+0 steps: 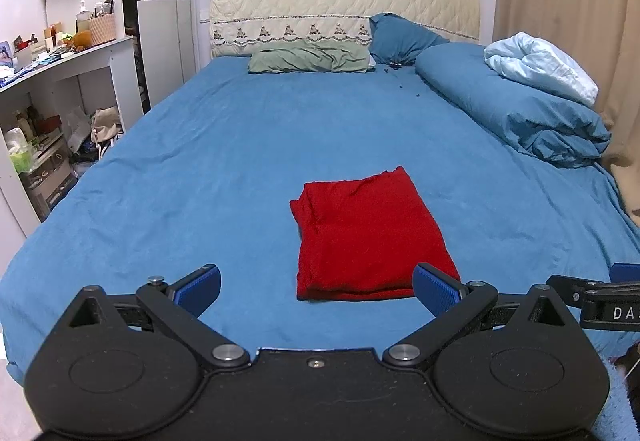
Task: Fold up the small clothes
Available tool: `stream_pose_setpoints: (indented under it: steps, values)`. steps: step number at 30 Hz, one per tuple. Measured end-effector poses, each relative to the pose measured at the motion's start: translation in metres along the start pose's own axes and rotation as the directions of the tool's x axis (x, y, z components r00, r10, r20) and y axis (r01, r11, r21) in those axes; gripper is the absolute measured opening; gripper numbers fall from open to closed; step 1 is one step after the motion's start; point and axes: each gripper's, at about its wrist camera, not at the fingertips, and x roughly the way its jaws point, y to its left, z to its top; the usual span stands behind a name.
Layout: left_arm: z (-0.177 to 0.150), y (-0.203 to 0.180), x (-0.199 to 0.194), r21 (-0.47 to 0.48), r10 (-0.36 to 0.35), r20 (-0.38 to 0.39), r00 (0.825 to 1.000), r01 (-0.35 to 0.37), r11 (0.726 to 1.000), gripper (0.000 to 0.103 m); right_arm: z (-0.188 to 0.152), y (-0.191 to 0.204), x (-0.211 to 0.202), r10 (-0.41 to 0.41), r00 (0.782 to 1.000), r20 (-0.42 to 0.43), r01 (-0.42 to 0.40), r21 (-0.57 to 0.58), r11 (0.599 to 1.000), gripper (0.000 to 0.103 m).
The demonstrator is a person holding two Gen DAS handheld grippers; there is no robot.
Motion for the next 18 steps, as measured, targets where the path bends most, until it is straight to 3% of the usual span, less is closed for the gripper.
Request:
stream_pose_setpoints:
  steps: [18]
  values:
    - [-0.0001,0.0036,-0.0053,-0.002,0.007,0.013,1.000,-0.007,1.000,0.103,0.0009,0.0013,-0.0030,0.001,1.000,0.004,-0.001,-0.004,1.000,0.103]
